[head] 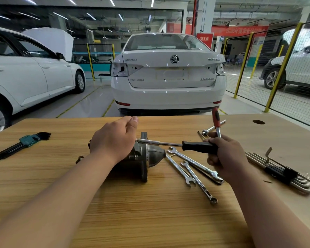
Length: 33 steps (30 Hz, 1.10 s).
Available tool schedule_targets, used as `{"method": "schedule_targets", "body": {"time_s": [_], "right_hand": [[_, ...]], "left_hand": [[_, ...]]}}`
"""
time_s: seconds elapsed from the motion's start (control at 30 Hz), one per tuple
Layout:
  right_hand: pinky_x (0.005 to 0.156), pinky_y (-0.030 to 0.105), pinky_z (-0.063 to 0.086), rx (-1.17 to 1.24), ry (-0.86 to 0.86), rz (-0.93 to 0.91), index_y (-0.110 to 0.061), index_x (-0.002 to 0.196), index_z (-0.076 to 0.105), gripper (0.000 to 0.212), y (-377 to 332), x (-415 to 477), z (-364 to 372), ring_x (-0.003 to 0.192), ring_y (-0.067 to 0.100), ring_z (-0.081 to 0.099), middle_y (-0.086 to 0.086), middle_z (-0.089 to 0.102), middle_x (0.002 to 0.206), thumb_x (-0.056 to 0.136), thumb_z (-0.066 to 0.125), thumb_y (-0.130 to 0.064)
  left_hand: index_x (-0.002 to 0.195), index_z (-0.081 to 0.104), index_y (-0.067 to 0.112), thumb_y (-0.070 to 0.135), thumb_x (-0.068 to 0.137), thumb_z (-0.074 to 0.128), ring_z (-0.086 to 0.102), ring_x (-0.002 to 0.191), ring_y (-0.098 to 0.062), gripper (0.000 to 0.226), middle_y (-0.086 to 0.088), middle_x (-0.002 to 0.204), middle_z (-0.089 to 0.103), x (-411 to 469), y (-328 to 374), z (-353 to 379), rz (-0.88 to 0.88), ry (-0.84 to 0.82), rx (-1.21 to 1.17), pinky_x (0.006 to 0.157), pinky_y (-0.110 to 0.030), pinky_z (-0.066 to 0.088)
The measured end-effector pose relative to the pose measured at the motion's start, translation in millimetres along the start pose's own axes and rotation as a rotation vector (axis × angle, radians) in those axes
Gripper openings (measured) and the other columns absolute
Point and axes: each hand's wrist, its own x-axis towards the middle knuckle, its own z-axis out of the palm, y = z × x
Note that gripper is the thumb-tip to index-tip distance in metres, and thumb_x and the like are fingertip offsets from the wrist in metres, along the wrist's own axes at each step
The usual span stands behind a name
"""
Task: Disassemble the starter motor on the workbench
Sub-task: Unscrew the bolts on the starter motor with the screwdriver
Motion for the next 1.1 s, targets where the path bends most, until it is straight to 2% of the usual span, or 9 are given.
{"method": "schedule_targets", "body": {"time_s": [0.17,0.27,0.37,0.5,0.6,0.73,0.83,1.0,1.1], "right_hand": [[0.033,0.022,0.033,-0.026,-0.01,0.168,-0.007,0.096,0.058,0.01,-4,5,1,0.034,0.008,0.034,0.003,0.05,0.055,0.097,0.049,-0.009],[0.032,0.02,0.032,-0.143,-0.035,0.254,-0.007,0.097,0.059,0.013,-16,11,1,0.033,0.007,0.033,0.006,0.047,0.064,0.098,0.052,-0.018],[0.032,0.022,0.031,-0.275,-0.079,0.234,-0.005,0.108,0.059,0.025,-28,16,1,0.033,0.009,0.033,0.016,0.054,0.082,0.098,0.052,-0.026],[0.037,0.025,0.036,-0.304,-0.116,0.092,-0.011,0.107,0.059,0.017,-35,15,0,0.038,0.011,0.038,0.009,0.052,0.069,0.1,0.05,-0.023],[0.046,0.028,0.043,-0.217,-0.22,-0.081,-0.021,0.093,0.064,0.021,-33,6,-4,0.053,0.017,0.05,0.01,0.068,0.094,0.1,0.047,-0.011],[0.064,0.032,0.05,-0.173,-0.323,-0.212,-0.029,0.067,0.072,0.055,-29,0,-14,0.095,0.025,0.062,0.0,0.063,0.122,0.094,0.044,0.009],[0.072,0.031,0.057,-0.277,-0.372,-0.31,-0.031,0.068,0.072,0.06,-23,-3,-22,0.106,0.017,0.065,-0.008,0.06,0.126,0.088,0.045,0.018],[0.074,0.03,0.056,-0.284,-0.37,-0.286,-0.033,0.084,0.075,0.058,-17,-1,-28,0.102,0.018,0.067,-0.007,0.064,0.119,0.089,0.045,0.016],[0.059,0.027,0.052,-0.214,-0.299,-0.182,-0.029,0.107,0.067,0.044,-16,2,-24,0.07,0.019,0.065,-0.002,0.071,0.106,0.094,0.044,0.007]], "left_hand": [[0.115,0.061,0.033,0.057,0.095,0.013,0.058,0.083,-0.017,0.057,0.01,0.08,0.064,-2,0,-3,0.028,-0.029,-0.029,0.061,-0.03,0.038],[0.121,0.059,0.038,0.06,0.088,0.007,0.058,0.094,-0.019,0.066,0.007,0.091,0.067,-1,0,-4,0.03,-0.056,-0.043,0.067,-0.033,0.039],[0.121,0.058,0.041,0.064,0.084,0.002,0.057,0.099,-0.017,0.071,0.008,0.097,0.066,0,1,-5,0.057,-0.093,-0.037,0.068,-0.032,0.037],[0.104,0.05,0.047,0.078,0.071,0.015,0.05,0.088,-0.006,0.058,0.024,0.094,0.049,-2,4,-10,0.213,-0.264,0.188,0.059,-0.026,0.03],[0.11,0.048,0.048,0.086,0.066,0.025,0.042,0.087,-0.003,0.062,0.028,0.097,0.035,-3,6,-12,0.306,-0.353,0.327,0.063,-0.028,0.031],[0.125,0.046,0.046,0.077,0.081,0.031,0.049,0.097,-0.006,0.056,0.026,0.11,0.047,-2,7,-11,0.342,-0.37,0.396,0.061,-0.028,0.033],[0.122,0.049,0.045,0.072,0.086,0.025,0.046,0.091,-0.006,0.051,0.023,0.106,0.05,-2,9,-9,0.332,-0.378,0.412,0.061,-0.029,0.033],[0.117,0.054,0.044,0.061,0.095,0.019,0.045,0.09,-0.008,0.044,0.019,0.098,0.046,4,22,-2,0.217,-0.435,0.367,0.069,-0.032,0.038],[0.098,0.052,0.044,0.062,0.095,0.018,0.045,0.085,-0.008,0.039,0.018,0.09,0.043,3,23,-1,0.25,-0.419,0.391,0.064,-0.03,0.036]]}}
